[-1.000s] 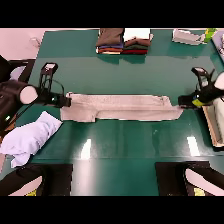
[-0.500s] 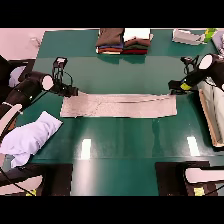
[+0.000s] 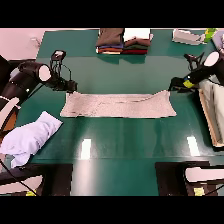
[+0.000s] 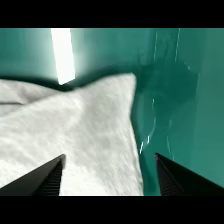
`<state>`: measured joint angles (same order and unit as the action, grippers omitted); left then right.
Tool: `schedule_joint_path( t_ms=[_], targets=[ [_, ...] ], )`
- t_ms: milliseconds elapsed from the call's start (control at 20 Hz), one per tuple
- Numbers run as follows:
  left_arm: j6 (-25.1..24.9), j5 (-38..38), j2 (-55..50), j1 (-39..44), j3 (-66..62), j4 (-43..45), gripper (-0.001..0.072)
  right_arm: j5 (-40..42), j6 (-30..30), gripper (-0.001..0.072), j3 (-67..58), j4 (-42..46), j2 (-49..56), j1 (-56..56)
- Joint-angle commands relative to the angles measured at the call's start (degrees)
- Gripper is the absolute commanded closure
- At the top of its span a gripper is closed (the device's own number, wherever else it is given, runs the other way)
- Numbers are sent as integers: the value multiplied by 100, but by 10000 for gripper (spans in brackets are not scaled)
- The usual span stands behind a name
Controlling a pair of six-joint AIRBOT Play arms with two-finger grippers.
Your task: Fold the shirts.
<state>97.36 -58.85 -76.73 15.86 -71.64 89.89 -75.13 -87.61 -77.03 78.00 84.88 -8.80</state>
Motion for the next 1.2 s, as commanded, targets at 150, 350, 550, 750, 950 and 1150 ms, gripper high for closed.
schedule_joint_path(
  t_ms=[150,350,550,750,950,1150],
  targets=[
    [-339,50,-9,4,-76,-868,684,249,76,37,1279,-120,2,-378],
    [-337,70,-9,4,-76,-1082,685,758,72,39,1484,-662,232,-103],
    [-337,-37,-9,4,-76,-1088,685,1032,76,384,1482,-588,256,269],
    [-337,-90,-9,7,-74,-1296,686,1038,74,698,1480,-581,168,348],
    [-332,223,-105,531,-79,-1366,687,822,72,700,1460,-581,-568,179],
    [-295,750,-772,1287,-264,-1768,687,-72,42,701,802,-599,-1261,236]
  ],
)
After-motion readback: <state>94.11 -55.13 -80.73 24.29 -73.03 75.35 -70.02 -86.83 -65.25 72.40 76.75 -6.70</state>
